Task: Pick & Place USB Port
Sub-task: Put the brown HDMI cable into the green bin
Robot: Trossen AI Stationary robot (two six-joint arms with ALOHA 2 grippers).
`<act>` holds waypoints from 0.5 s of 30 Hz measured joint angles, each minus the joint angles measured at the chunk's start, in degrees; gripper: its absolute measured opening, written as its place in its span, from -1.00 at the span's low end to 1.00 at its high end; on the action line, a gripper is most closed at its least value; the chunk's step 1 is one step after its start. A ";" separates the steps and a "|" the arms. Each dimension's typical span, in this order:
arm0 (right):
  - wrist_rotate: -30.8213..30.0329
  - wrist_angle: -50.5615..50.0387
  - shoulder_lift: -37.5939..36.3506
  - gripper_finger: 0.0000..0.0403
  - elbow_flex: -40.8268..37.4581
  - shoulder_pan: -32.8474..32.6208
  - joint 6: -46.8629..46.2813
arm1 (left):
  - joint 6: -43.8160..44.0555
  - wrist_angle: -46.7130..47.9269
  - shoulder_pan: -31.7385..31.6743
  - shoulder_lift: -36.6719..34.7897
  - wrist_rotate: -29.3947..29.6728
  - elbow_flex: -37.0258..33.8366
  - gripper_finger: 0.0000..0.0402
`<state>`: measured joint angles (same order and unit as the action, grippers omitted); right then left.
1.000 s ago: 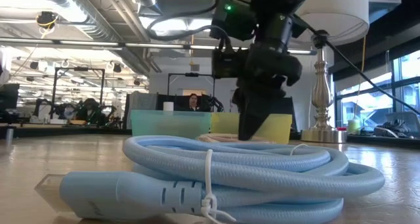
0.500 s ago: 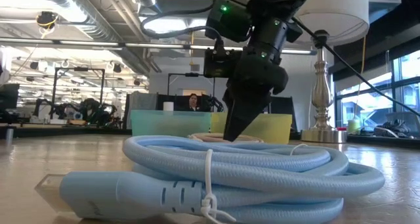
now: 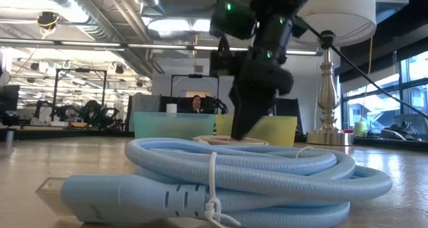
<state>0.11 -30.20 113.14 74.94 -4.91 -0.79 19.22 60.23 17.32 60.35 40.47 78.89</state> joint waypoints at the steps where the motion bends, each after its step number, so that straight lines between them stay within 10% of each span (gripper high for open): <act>1: -0.40 0.46 -0.06 0.01 0.62 -0.34 0.58 | 0.01 -0.02 0.00 -0.05 0.00 0.02 -0.03; 15: -7.71 -0.96 -0.11 0.01 2.23 -0.19 8.76 | -0.09 0.00 0.00 -0.64 0.40 0.02 -0.03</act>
<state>-7.60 -31.16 113.03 77.17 -5.11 7.97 19.14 60.23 17.32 59.70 40.88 78.91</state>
